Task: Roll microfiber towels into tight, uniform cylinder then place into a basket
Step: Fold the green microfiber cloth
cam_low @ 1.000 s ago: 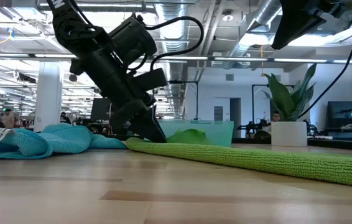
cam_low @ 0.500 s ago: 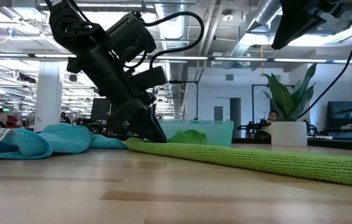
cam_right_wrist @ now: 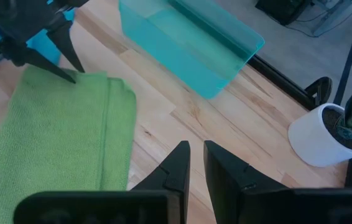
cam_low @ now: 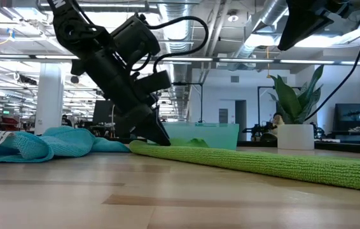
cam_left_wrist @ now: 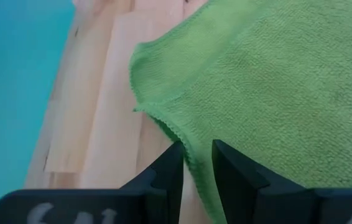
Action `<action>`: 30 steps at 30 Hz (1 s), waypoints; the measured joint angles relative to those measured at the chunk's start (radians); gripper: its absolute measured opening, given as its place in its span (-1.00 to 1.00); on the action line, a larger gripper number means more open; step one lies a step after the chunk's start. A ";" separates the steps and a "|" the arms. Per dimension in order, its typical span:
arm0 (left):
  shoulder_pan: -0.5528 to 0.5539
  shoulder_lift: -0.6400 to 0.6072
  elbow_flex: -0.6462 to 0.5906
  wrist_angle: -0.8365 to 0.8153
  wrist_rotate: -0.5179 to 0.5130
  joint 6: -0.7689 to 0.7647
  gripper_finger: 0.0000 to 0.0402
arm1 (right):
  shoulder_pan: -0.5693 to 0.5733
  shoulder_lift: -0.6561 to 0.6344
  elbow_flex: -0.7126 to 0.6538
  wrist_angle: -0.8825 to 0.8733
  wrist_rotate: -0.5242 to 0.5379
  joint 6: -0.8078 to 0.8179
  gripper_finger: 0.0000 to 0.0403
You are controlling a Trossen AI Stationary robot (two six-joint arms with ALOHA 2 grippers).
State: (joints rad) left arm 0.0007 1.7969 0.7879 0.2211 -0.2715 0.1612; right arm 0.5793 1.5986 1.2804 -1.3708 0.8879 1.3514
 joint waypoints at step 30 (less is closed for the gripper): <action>-0.034 -0.075 0.000 0.083 0.017 0.013 -1.00 | 0.000 -0.001 0.000 0.008 0.000 -0.025 -0.66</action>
State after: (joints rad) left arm -0.0336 1.7215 0.7883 0.3041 -0.2545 0.1744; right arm 0.5793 1.5978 1.2804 -1.3625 0.8879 1.3264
